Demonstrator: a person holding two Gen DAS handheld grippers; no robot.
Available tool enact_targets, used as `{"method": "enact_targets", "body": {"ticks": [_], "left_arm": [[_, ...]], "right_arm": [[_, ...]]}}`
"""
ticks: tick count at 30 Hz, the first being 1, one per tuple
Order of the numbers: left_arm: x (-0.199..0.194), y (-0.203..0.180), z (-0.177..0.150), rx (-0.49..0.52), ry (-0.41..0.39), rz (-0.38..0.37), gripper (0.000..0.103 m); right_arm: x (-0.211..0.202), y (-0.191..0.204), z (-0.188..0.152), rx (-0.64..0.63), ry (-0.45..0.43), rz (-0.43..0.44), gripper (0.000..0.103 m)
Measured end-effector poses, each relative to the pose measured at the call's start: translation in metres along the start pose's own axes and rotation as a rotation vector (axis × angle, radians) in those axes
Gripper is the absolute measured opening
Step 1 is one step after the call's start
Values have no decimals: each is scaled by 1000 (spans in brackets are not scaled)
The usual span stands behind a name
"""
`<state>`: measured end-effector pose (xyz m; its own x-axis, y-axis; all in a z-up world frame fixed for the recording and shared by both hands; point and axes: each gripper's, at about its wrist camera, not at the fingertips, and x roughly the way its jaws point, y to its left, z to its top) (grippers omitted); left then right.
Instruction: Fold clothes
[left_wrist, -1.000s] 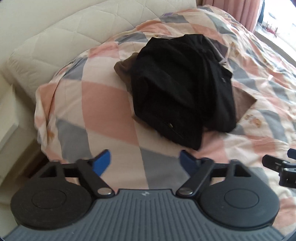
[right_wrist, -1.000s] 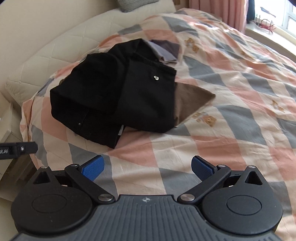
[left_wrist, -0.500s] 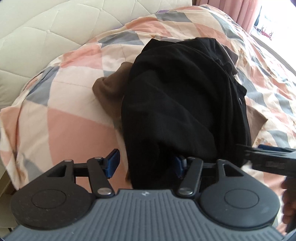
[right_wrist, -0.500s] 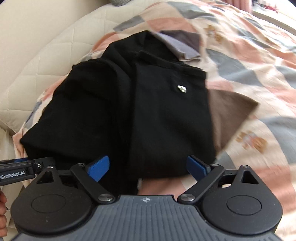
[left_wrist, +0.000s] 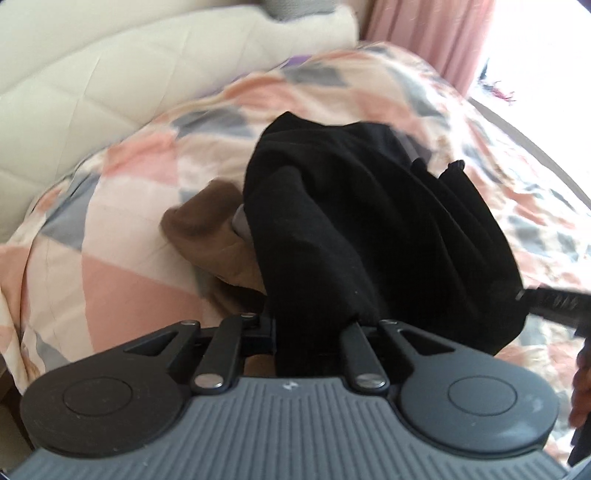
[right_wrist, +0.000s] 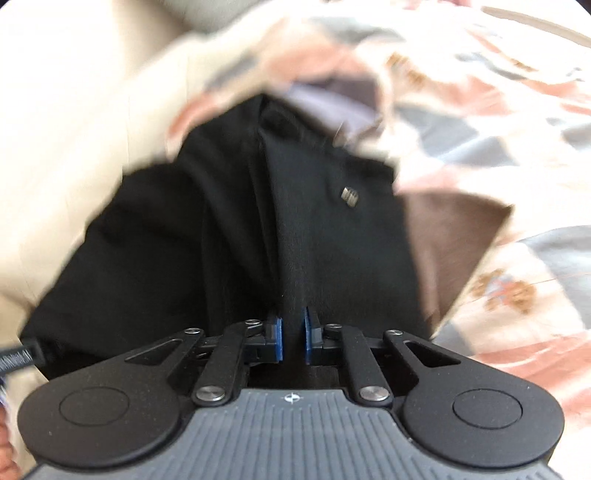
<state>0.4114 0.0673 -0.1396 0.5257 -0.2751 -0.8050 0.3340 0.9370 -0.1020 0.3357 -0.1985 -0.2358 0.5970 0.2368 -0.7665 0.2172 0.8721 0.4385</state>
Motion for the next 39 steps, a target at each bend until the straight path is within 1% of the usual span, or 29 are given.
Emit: {"method": "enact_targets", "body": {"ticks": [5, 9, 13, 17, 19, 21, 26, 29, 31, 33, 36, 37, 39], "left_arm": [[-42, -39, 4, 78, -66, -52, 7], [-77, -67, 1, 128, -108, -66, 6], [-107, -89, -21, 154, -124, -66, 6], [-126, -119, -55, 224, -89, -71, 6], [-128, -131, -75, 235, -67, -82, 5], [-133, -148, -91, 253, -57, -113, 5], [-159, -201, -119, 342, -79, -191, 4], [-175, -234, -131, 389, -95, -239, 4], [-190, -262, -141, 425, -116, -274, 4], [-203, -291, -149, 458, -118, -318, 4], [-216, -334, -169, 502, -91, -389, 4], [-218, -348, -176, 519, -77, -409, 4], [-211, -381, -191, 573, -12, -442, 7]], "right_arm": [[-84, -25, 11, 77, -194, 42, 8], [-151, -36, 7, 88, -342, 73, 7], [-212, -58, -6, 117, -440, 92, 7], [-266, -89, -27, 165, -497, 91, 7], [-294, -107, -45, 194, -511, 71, 7], [-315, -124, -63, 220, -520, 55, 7], [-372, -169, -108, 282, -554, 19, 7], [-417, -195, -129, 312, -626, -5, 7], [-449, -213, -141, 320, -688, -17, 6], [-483, -226, -153, 319, -748, -42, 6], [-527, -252, -173, 361, -803, -78, 6], [-540, -260, -180, 365, -820, -103, 6], [-563, -277, -191, 376, -837, -173, 6]]}}
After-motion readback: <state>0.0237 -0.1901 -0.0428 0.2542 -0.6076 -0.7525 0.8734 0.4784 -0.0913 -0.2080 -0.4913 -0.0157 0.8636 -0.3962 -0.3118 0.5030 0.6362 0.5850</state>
